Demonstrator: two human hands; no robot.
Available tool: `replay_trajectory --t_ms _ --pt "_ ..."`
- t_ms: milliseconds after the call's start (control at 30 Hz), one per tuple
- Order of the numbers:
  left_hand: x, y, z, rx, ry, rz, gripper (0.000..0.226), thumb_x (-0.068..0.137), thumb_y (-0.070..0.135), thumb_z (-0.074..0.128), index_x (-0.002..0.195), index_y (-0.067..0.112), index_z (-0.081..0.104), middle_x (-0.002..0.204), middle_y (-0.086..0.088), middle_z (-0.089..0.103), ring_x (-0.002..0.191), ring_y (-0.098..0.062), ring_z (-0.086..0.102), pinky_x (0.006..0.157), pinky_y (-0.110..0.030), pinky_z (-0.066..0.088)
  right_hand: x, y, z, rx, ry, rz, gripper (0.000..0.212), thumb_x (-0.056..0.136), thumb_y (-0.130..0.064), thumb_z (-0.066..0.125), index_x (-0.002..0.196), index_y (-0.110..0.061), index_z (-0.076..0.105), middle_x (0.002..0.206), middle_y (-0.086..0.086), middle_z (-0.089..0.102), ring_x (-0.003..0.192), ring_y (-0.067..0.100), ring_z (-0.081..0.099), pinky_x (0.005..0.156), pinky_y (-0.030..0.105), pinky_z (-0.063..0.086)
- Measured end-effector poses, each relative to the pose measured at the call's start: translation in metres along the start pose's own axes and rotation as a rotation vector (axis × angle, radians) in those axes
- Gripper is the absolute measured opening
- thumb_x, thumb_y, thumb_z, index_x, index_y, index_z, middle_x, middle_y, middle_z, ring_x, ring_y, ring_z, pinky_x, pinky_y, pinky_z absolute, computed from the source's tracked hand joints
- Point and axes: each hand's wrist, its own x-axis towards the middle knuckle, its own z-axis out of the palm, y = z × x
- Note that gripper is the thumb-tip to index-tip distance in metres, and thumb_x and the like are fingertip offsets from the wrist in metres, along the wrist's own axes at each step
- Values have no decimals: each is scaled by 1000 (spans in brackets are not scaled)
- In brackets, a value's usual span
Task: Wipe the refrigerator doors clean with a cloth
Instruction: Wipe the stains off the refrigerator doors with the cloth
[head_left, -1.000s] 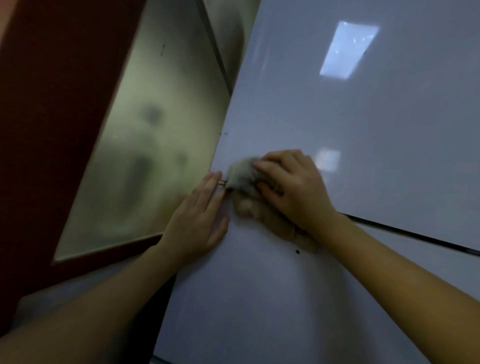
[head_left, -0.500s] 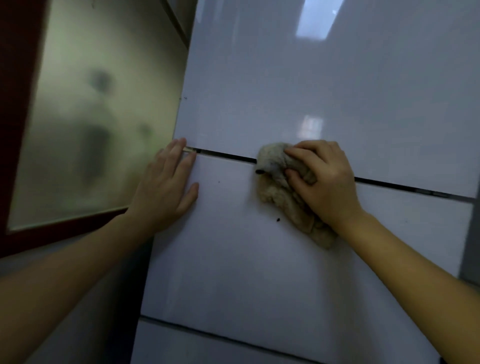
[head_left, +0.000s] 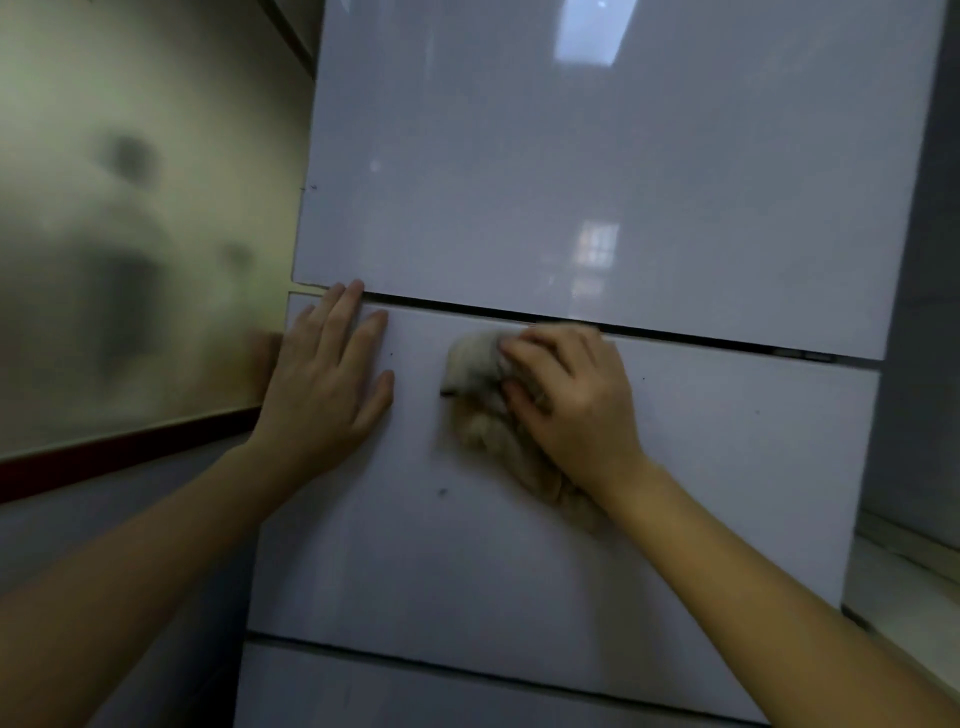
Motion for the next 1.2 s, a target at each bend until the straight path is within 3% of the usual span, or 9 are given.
replay_trajectory --t_ms 167,333,567,767,967,1200 --pt "5 14 3 -20 -26 74 59 98 39 41 145 3 44 162 -23 27 151 -38 25 123 -53 23 18 47 -27 -51 109 166 30 94 -22 69 122 -10 70 117 12 67 105 34 59 91 44 48" --pt "11 21 9 -68 15 55 58 98 39 41 144 3 45 161 -22 29 151 -39 25 123 -54 22 -23 77 -68 -86 71 224 31 96 -20 67 123 -6 69 117 15 65 106 31 56 95 40 47" --pt "13 28 14 -77 81 16 59 97 40 40 140 0 47 157 -25 34 147 -44 30 119 -56 24 -70 79 -85 -125 -75 59 29 95 -21 69 120 -6 71 117 14 67 106 33 61 90 41 47" --pt "28 44 13 -91 82 -3 62 96 44 40 144 4 44 158 -24 32 146 -44 29 118 -57 22 -74 107 -114 -152 29 296 35 95 -19 65 127 -5 65 121 15 63 110 30 57 98 38 46" --pt "43 57 16 -43 109 24 60 97 45 37 142 7 47 157 -22 35 146 -42 31 118 -54 22 -67 129 -129 -163 76 427 32 95 -19 64 125 -6 65 121 12 61 111 26 52 95 43 49" --pt "43 54 14 -13 119 41 59 97 44 37 140 7 51 155 -23 39 144 -42 37 116 -55 26 -5 109 -90 -41 140 475 34 95 -28 64 125 -12 65 121 7 60 114 23 52 95 45 50"
